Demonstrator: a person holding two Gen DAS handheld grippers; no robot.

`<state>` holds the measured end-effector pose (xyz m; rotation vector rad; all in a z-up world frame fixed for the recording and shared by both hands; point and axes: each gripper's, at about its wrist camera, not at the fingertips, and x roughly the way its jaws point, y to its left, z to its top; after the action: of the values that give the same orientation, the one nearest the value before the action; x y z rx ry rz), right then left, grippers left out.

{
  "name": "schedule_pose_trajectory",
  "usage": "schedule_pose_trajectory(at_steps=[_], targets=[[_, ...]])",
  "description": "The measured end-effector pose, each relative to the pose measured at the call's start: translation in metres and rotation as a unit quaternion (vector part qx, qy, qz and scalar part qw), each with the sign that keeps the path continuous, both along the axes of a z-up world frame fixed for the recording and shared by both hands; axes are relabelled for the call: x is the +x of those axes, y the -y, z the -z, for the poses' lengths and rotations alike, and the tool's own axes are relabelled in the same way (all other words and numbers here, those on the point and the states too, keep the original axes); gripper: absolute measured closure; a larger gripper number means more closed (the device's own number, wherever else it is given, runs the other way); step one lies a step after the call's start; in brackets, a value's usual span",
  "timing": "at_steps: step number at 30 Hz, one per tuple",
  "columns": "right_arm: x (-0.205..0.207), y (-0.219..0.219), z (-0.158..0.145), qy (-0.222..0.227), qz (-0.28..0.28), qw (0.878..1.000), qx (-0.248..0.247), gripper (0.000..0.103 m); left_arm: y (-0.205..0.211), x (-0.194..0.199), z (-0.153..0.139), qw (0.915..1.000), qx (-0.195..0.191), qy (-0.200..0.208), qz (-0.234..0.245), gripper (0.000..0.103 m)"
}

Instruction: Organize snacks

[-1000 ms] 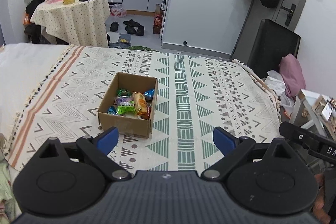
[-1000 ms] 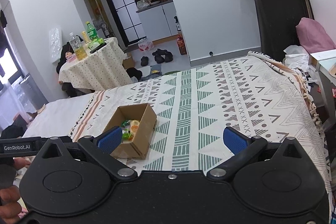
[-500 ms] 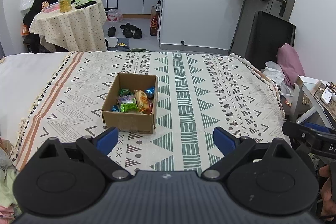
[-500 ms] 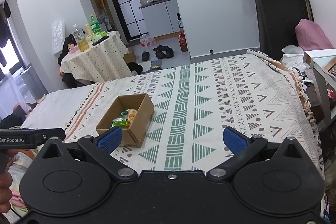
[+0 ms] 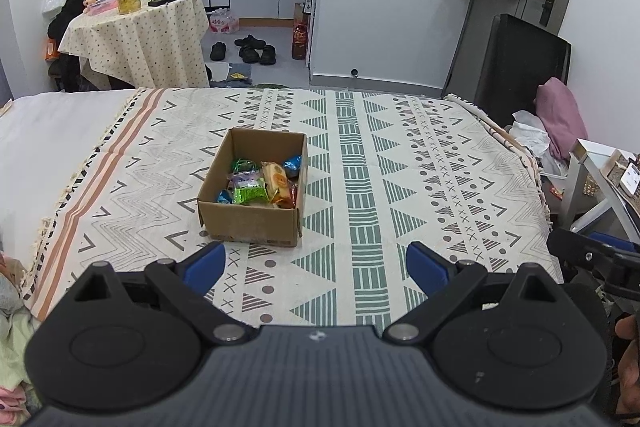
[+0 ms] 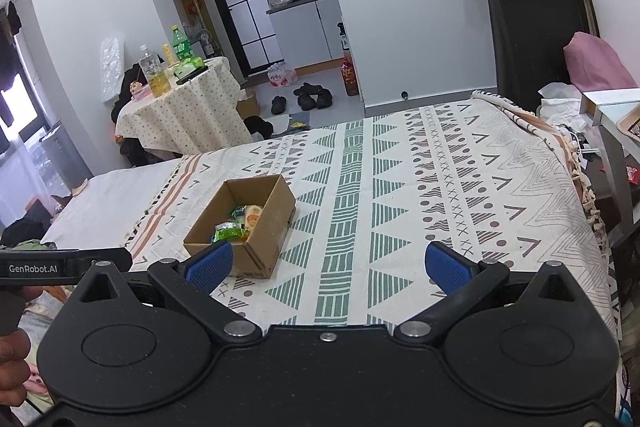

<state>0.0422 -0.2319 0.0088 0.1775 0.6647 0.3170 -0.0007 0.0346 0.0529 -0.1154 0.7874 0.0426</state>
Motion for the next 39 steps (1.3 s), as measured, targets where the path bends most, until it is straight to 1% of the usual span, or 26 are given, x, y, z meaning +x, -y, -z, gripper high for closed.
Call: schedule_pose_trajectory(at_steps=[39], targets=[[-0.0016,-0.0046,-0.0009,-0.001,-0.008,1.0,-0.006,0.0,0.0001,-0.0013,-0.0027,1.0,-0.002,0.002,0.0,0.006]])
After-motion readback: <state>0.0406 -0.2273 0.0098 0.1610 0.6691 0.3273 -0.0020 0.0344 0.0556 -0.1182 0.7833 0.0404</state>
